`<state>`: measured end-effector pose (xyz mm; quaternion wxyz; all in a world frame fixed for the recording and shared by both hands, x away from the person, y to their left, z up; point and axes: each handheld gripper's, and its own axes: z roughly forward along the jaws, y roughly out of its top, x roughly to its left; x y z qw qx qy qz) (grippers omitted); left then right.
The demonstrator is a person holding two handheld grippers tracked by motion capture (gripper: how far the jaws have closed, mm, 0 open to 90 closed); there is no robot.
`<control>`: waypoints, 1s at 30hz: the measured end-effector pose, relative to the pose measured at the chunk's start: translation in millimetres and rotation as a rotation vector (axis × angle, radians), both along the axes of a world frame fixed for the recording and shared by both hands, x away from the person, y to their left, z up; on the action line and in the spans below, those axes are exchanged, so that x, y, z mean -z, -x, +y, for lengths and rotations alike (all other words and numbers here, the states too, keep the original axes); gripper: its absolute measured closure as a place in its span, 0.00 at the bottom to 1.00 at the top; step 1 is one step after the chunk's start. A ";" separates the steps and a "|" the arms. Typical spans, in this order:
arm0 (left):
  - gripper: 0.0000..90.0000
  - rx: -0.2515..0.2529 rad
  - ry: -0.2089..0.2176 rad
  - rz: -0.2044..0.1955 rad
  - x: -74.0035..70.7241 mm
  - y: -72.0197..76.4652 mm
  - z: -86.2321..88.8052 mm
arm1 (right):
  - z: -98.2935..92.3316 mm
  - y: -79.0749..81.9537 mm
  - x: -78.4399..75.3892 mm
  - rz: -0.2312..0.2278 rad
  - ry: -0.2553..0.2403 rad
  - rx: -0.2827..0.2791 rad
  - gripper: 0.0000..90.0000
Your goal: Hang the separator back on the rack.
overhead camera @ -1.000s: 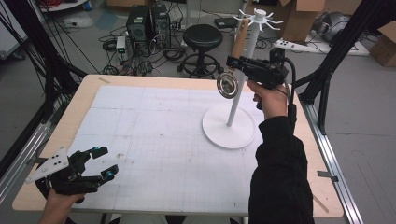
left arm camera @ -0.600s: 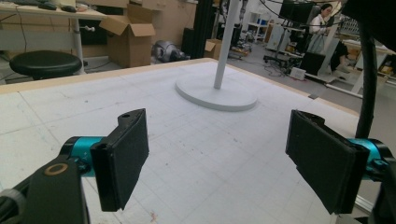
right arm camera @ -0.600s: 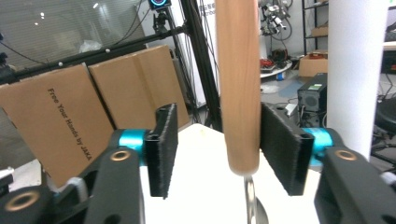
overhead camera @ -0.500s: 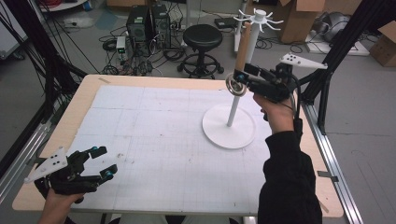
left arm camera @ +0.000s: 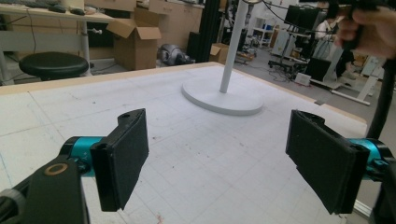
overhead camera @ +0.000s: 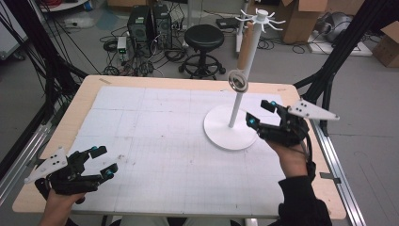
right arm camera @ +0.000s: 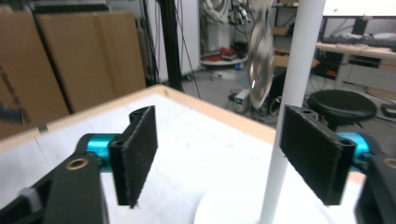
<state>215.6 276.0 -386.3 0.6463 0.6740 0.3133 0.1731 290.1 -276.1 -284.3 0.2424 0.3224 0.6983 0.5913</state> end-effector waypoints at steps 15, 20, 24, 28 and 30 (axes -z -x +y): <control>0.23 -0.031 0.042 0.001 3.3 0.7 1.0 | -20.9 79.8 82.8 0.052 0.030 0.107 0.18; 0.23 -0.041 0.049 -0.002 4.5 2.8 1.1 | -34.0 87.1 93.5 0.065 0.035 0.147 0.18; 0.23 -0.044 0.052 -0.009 3.5 5.9 2.4 | -38.3 90.3 91.5 0.057 0.026 0.170 0.18; 0.23 -0.054 0.075 -0.013 1.9 6.3 2.7 | -37.0 91.3 91.2 0.061 0.035 0.178 0.18; 0.23 -0.051 0.073 -0.015 2.1 6.1 2.0 | -35.8 90.7 92.1 0.059 0.048 0.173 0.18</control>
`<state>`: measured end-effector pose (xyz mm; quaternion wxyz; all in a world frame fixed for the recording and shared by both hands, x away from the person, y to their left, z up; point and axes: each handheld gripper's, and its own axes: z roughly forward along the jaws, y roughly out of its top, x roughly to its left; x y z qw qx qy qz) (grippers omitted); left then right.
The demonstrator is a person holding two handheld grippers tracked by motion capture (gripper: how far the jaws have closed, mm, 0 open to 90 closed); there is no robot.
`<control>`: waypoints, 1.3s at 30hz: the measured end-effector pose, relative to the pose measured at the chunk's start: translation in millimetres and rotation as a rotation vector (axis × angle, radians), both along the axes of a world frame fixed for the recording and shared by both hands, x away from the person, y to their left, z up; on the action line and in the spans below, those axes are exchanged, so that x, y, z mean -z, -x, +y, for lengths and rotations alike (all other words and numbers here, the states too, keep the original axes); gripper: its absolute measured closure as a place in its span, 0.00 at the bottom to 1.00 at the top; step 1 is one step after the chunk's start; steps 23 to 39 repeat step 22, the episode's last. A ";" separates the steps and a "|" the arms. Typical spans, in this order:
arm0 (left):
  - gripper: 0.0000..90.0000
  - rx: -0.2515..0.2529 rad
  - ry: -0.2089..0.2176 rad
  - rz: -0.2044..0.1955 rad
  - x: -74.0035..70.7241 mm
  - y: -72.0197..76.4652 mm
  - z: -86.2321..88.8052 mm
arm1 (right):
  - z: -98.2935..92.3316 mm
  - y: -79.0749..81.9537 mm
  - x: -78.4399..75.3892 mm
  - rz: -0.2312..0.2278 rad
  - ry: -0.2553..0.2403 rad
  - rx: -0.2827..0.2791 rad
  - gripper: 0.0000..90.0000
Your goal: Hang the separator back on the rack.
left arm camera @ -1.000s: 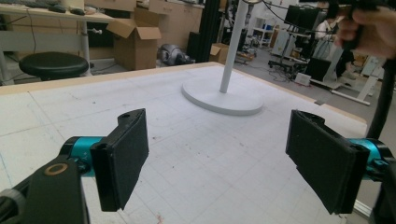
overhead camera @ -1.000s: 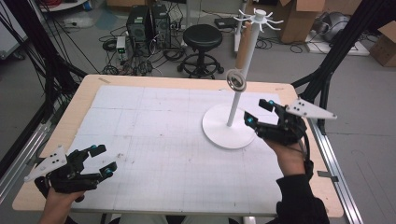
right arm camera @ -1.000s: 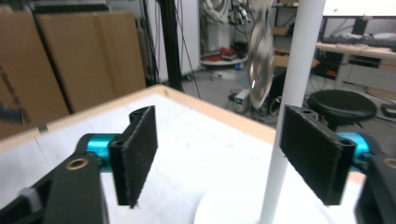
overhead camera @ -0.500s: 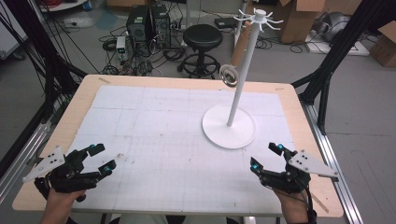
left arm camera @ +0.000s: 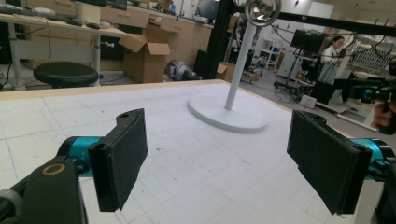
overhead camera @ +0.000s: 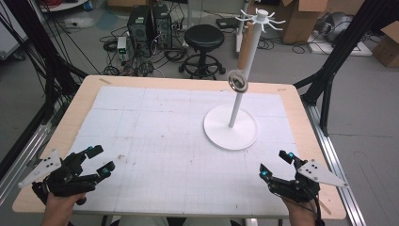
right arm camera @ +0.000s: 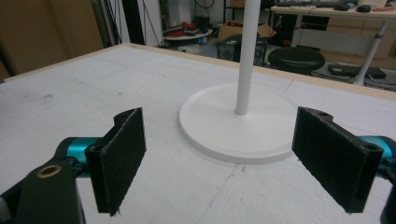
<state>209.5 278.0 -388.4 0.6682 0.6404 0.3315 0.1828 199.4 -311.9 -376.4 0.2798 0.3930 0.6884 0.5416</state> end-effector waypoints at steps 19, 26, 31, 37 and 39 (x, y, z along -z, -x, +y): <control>0.23 0.000 -0.007 0.013 2.4 -0.4 0.1 | 4.2 -1.8 3.4 0.019 0.028 -0.012 0.18; 0.23 0.004 -0.013 0.016 2.8 -0.8 0.1 | 4.0 -1.7 3.3 0.019 0.027 -0.010 0.18; 0.23 0.004 -0.013 0.016 2.8 -0.8 0.1 | 4.0 -1.7 3.3 0.019 0.027 -0.010 0.18; 0.23 0.004 -0.013 0.016 2.8 -0.8 0.1 | 4.0 -1.7 3.3 0.019 0.027 -0.010 0.18; 0.23 0.004 -0.013 0.016 2.8 -0.8 0.1 | 4.0 -1.7 3.3 0.019 0.027 -0.010 0.18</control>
